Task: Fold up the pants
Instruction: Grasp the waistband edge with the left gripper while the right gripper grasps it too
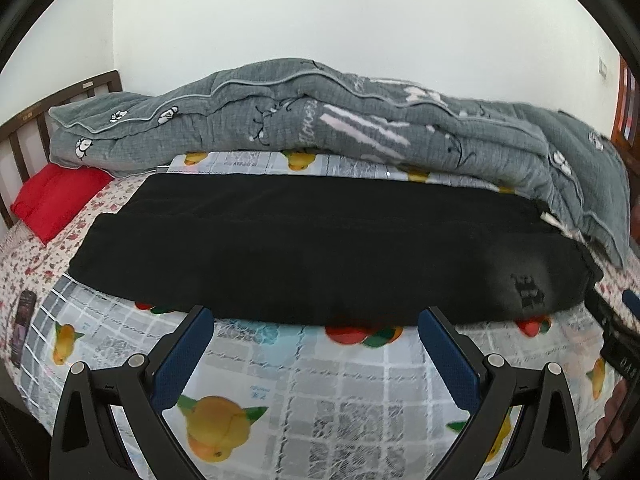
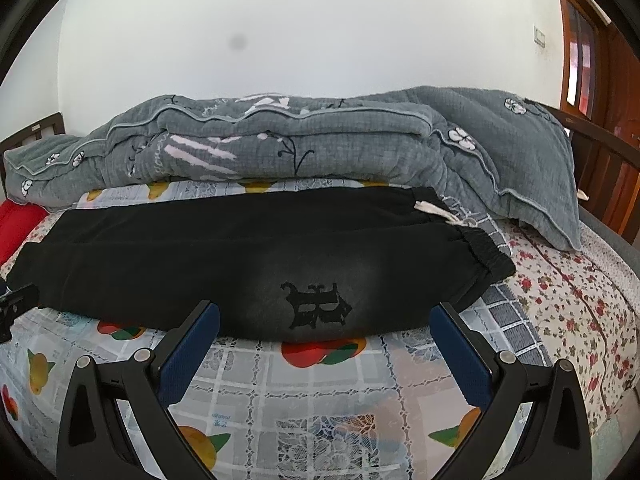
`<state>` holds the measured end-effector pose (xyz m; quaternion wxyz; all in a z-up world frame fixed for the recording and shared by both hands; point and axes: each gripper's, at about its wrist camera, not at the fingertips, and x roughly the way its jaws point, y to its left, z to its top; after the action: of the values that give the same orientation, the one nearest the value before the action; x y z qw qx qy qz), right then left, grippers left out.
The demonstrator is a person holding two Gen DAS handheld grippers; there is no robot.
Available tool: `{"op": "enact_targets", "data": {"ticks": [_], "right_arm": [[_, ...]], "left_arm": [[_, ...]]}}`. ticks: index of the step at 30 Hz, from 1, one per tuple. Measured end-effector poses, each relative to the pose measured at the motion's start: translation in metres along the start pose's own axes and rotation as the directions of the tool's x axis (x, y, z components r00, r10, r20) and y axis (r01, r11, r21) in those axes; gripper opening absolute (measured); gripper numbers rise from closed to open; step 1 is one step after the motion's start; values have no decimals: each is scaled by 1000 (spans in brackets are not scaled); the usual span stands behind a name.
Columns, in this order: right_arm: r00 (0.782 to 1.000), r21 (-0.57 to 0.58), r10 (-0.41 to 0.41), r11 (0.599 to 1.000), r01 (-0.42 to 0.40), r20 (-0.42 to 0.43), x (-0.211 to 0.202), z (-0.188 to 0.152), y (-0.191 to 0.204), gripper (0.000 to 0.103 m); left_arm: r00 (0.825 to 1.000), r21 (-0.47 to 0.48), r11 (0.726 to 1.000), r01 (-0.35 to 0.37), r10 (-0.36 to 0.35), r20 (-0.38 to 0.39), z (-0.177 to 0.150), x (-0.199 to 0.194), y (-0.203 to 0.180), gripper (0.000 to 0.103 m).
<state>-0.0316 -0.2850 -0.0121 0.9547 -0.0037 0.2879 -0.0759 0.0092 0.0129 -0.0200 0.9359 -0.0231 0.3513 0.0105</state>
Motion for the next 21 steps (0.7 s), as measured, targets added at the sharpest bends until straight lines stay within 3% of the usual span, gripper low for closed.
{"op": "enact_targets", "data": {"ticks": [5, 8, 12, 15, 17, 21], "right_arm": [[999, 17, -38, 999, 38, 16, 8, -5, -19, 103], [998, 54, -44, 997, 46, -36, 21, -9, -38, 102], [993, 165, 38, 986, -19, -109, 46, -15, -59, 90], [980, 210, 83, 977, -44, -182, 68, -21, -62, 75], [972, 227, 111, 972, -62, -207, 77, -26, -61, 72], [971, 238, 103, 970, -51, -214, 85, -35, -66, 62]], "left_arm": [[1000, -19, 1000, -9, 9, -8, 0, 13, 2, 103], [999, -89, 996, 13, -16, -37, -2, 26, 18, 103], [995, -200, 980, 18, -37, -92, -11, 47, 50, 98], [992, -249, 968, -27, -5, -128, -19, 61, 75, 94], [989, -278, 959, -48, 6, -149, -24, 70, 93, 94], [983, -329, 938, -109, 52, -177, -35, 87, 128, 86]]}}
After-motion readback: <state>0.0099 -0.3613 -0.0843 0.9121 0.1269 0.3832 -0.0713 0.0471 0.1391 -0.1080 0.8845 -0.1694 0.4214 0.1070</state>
